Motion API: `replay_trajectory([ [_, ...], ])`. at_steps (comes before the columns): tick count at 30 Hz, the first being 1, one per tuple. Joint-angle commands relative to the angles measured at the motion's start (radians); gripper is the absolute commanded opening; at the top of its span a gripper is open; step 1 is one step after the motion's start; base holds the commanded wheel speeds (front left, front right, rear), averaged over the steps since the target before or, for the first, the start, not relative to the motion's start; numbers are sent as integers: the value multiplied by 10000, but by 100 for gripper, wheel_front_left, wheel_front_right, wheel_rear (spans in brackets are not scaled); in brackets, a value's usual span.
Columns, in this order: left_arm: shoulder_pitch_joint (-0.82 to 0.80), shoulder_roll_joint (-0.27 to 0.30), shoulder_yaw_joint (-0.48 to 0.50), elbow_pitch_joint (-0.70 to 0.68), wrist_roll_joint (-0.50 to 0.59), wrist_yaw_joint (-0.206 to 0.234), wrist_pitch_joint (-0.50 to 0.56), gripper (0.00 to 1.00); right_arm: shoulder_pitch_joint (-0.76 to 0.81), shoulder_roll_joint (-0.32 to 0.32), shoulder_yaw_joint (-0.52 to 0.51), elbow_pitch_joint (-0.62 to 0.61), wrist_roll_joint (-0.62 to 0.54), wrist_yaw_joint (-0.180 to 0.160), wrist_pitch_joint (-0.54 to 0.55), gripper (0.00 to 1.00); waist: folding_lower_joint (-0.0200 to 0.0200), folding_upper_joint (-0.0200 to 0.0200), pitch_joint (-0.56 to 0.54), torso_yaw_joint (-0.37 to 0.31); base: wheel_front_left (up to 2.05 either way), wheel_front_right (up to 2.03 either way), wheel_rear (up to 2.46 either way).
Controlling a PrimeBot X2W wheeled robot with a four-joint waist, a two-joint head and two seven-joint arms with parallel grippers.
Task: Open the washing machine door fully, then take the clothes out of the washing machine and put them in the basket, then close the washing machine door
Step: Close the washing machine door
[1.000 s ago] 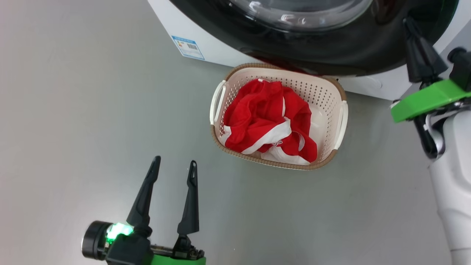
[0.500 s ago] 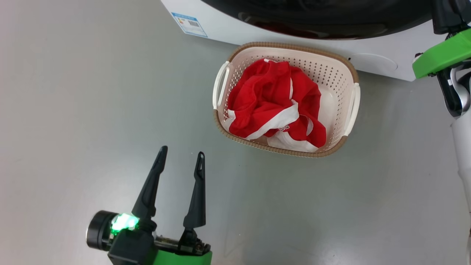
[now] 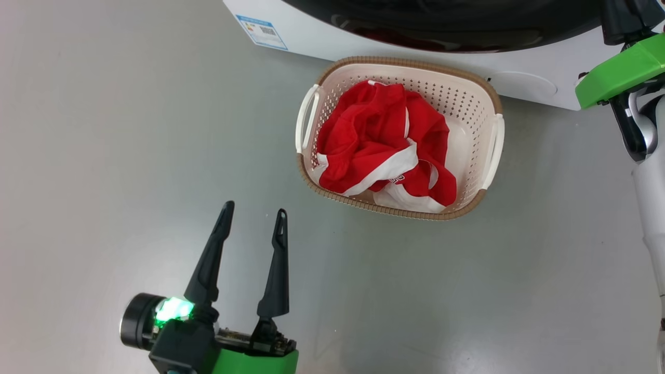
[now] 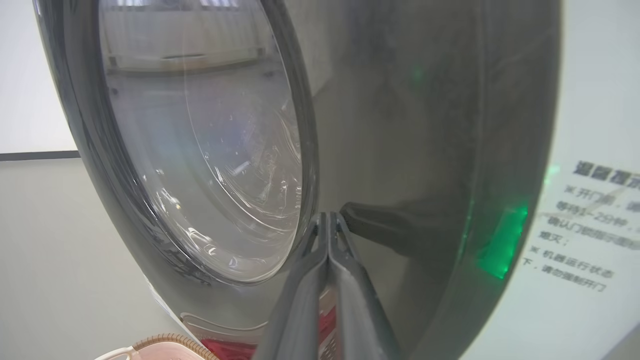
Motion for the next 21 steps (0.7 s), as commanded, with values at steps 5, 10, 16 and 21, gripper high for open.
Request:
replay_trajectory([
  [5,-134,59,414,-168,133,-70,-80,100,208,174,114,-395,115,-61,-33,0,0,0,-206,-164,0,0,0],
  [10,-72,50,547,-115,153,-105,-80,100,809,560,281,-773,332,-61,-34,0,0,0,-576,-469,0,0,0],
  [16,19,44,717,-51,66,-177,-80,100,1663,994,518,-1397,545,-61,-34,0,0,0,-1014,-910,0,0,0],
  [21,148,78,912,82,-5,-234,-80,100,2609,1418,642,-2103,650,-61,-34,27,0,0,-1457,-1388,0,0,0],
])
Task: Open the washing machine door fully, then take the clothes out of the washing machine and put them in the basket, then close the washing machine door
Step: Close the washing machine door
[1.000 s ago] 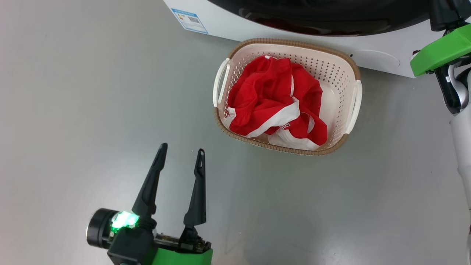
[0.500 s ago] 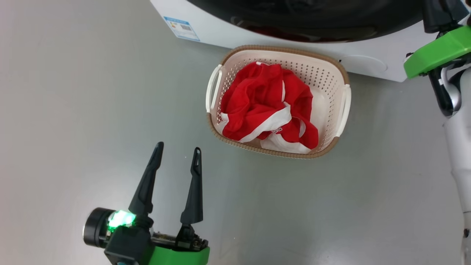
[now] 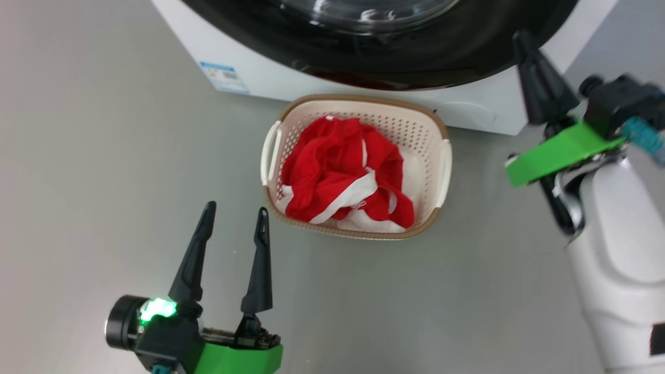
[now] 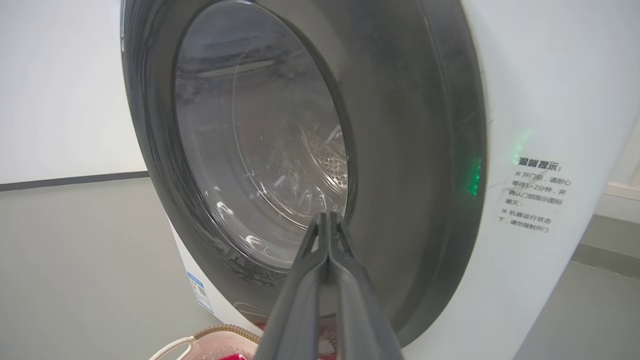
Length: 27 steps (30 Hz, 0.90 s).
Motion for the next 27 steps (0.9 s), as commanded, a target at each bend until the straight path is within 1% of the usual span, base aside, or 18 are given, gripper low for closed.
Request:
replay_trajectory([
  [1,119,114,398,-141,-68,-75,-80,100,446,327,231,-463,95,-27,-34,40,0,0,-460,-477,0,0,0],
  [3,172,134,488,-72,-105,-87,-80,100,825,473,263,-733,104,-27,-34,49,0,0,-641,-678,0,0,0],
  [6,254,174,579,24,-120,-108,-80,100,1443,720,201,-1149,104,-27,-34,95,0,0,-933,-976,0,0,0],
  [7,287,184,607,45,-125,-111,-80,100,1657,794,167,-1290,74,-27,-34,100,0,0,-1033,-1075,0,0,0],
  [16,681,346,858,273,-109,-2,-80,100,3647,1301,-35,-2403,-99,-27,-34,100,0,0,-2005,-1912,0,0,0],
  [22,1019,558,1098,379,-51,136,-80,100,4831,1474,-252,-2903,-218,-27,-34,100,0,0,-2631,-2471,0,0,0],
  [27,1213,662,1223,428,15,245,-80,100,5488,1523,-400,-3200,-324,-27,-34,100,0,0,-2908,-2764,0,0,0],
])
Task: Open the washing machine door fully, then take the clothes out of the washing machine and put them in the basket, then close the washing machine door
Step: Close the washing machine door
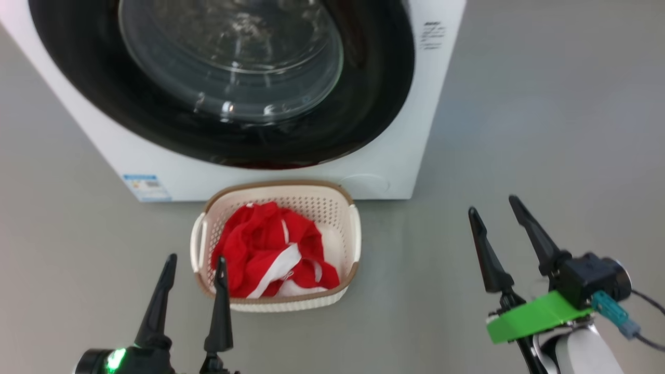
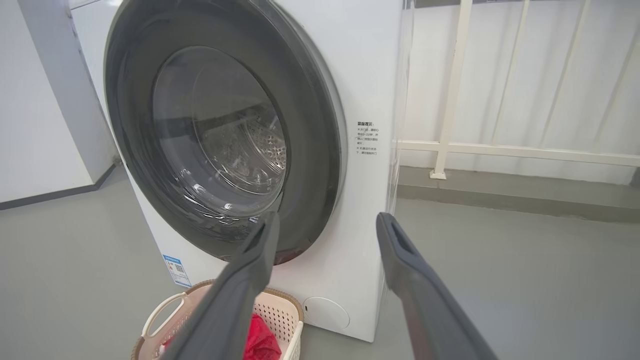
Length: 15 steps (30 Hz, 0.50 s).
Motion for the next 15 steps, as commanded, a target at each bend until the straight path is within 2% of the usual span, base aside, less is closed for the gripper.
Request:
replay_trajectory([
  [1,-62,137,362,-157,66,135,-80,100,69,86,182,-330,-105,-25,-36,100,0,0,-467,-469,0,0,0],
  [15,605,263,848,121,26,337,-80,100,2344,101,-355,-1240,400,-25,-35,100,0,0,-1295,-1133,0,0,0],
])
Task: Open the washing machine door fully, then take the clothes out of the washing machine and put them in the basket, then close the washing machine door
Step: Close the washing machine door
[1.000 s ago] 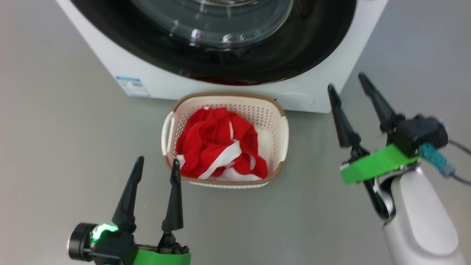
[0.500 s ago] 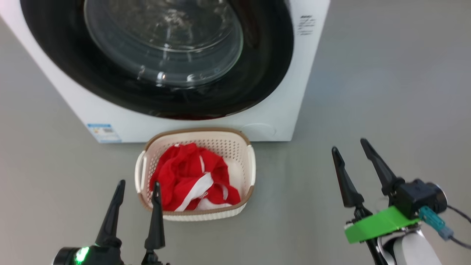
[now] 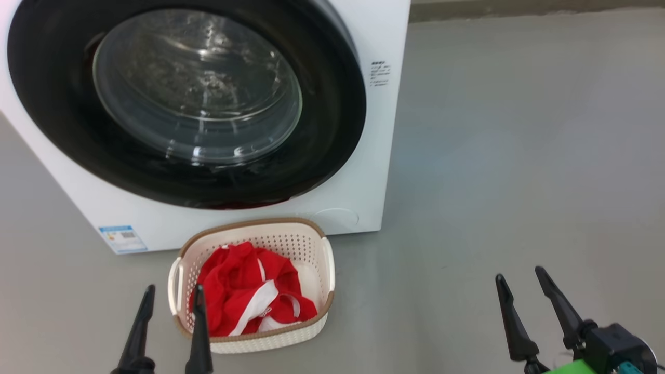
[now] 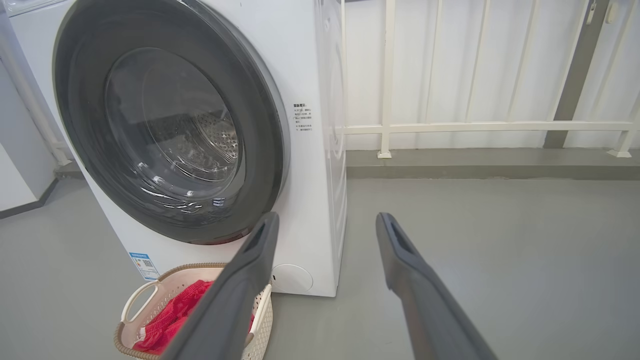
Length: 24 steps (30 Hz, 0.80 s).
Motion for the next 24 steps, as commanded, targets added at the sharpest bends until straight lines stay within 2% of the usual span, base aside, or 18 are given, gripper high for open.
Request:
replay_trajectory([
  [1,-122,116,414,-168,-61,99,-80,100,-34,-16,191,-337,112,-25,-40,100,0,0,-232,-230,0,0,0],
  [11,102,118,803,43,-158,30,-80,100,639,-15,87,-833,-10,-25,-36,100,0,0,-385,-504,0,0,0],
  [24,303,-40,970,-6,-240,-294,-80,100,998,-15,23,-1063,-30,-25,-24,100,0,0,-590,-467,0,0,0],
])
